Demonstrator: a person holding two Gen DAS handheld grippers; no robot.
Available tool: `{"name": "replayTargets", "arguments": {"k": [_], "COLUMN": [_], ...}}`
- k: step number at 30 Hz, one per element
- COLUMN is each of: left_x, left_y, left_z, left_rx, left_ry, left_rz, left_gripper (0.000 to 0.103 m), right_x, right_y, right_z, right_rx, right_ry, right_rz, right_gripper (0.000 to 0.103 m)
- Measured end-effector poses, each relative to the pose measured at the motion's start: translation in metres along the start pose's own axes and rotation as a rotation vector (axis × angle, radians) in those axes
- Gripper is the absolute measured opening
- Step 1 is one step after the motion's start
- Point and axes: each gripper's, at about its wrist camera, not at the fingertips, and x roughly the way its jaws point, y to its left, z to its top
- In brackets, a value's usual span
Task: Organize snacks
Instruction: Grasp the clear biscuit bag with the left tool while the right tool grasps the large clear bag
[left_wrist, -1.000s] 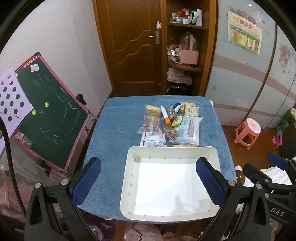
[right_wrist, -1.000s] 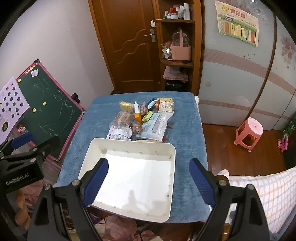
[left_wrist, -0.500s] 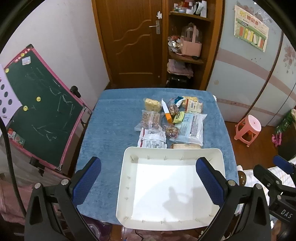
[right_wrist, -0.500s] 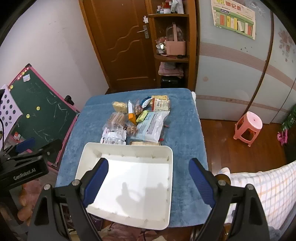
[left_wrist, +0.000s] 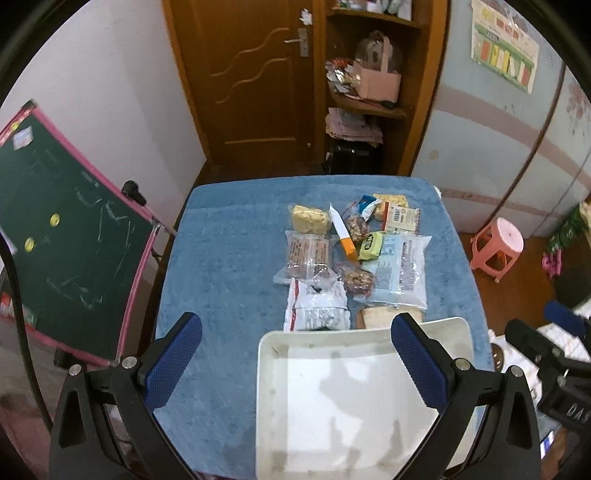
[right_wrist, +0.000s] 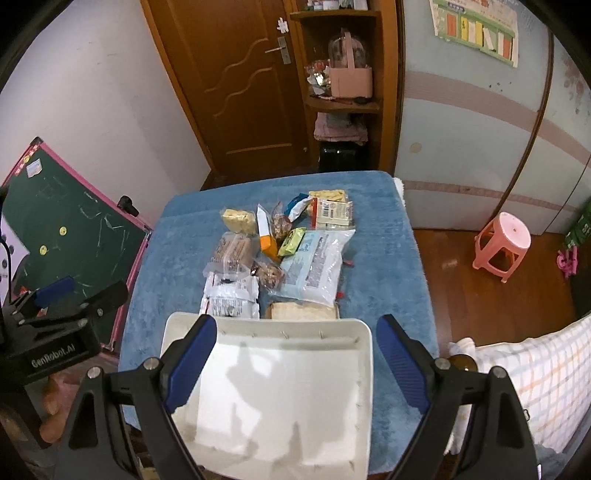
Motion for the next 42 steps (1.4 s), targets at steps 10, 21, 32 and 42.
{"name": "replayTargets", "arguments": {"k": [10, 21, 32, 42], "left_x": [0.112, 0.238, 0.312, 0.342], "left_y": [0.016, 0.0, -0.008, -0.019], "left_z": [0.057, 0.079, 0.072, 0.054], "left_rx": [0.094, 0.074, 0.023, -0.017], "left_ry": [0.085, 0.303, 0.431, 0.499], "left_rz": [0.03, -0.118, -0.085, -0.154], "left_gripper": [0.102, 0.102, 0.101, 0.074], "right_x": [0.109, 0.244, 0.287, 0.287], "right_y": [-0.022, -0.082, -0.077, -0.059], "right_z": [0.054, 0.068, 0.053, 0.054], "right_rx": [0.038, 0.223, 0.215, 0.118], "right_ry": [0.133, 0.366, 0.405, 0.354], "right_rz": [-0.038, 0.084, 0.127, 0.107], "right_gripper": [0.078, 0.077, 0.058, 0.044]}}
